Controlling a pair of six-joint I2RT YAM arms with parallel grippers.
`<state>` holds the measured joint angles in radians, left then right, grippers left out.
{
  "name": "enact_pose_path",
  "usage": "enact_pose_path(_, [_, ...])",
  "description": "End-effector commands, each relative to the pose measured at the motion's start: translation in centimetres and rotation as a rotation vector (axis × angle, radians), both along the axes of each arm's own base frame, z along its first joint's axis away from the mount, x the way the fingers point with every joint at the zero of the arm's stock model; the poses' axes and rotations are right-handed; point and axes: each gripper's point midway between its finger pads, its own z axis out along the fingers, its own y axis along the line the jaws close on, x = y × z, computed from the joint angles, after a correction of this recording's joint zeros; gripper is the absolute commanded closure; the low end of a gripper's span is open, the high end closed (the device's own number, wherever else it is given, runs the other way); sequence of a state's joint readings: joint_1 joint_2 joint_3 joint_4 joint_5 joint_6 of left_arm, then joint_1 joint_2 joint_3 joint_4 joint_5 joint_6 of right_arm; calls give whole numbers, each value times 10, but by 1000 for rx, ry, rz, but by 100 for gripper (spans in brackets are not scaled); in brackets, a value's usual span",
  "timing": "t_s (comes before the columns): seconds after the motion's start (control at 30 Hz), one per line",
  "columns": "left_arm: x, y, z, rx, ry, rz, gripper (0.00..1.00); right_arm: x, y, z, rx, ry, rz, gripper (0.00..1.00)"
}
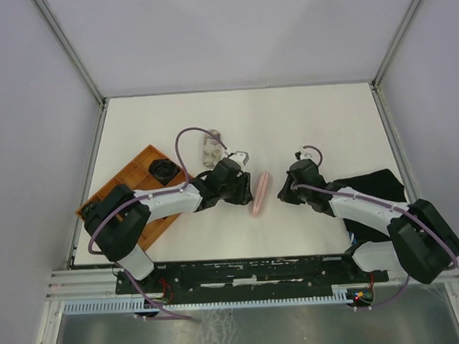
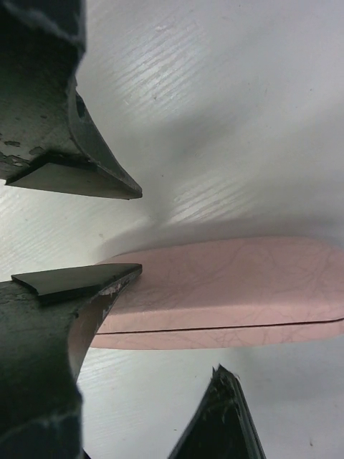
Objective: Organize the sunglasses
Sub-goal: Pick up the sunglasses case from the center of the board.
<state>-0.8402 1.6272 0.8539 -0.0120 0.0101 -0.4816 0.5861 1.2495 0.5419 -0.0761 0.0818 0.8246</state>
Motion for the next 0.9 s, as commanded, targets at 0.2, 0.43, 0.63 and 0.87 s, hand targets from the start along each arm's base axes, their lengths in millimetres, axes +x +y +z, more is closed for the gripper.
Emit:
enact_pose_path(0.2, [14,-38,30,-80,-75,-77,53,16,53,-10,148,56,135,99])
enact_pose_path(0.43, [14,-47,35,-88,-84,-100,53,21,58,-10,164,38,160,93])
enact_pose_path(0.63, [16,-53,36,-89,-85,-112,53,19,16,-15,-15,36,69,83])
enact_pose_path(0.87, [15,-61,37,-92,-84,-131,53,13,-42,-1,-257,-13,-30,75])
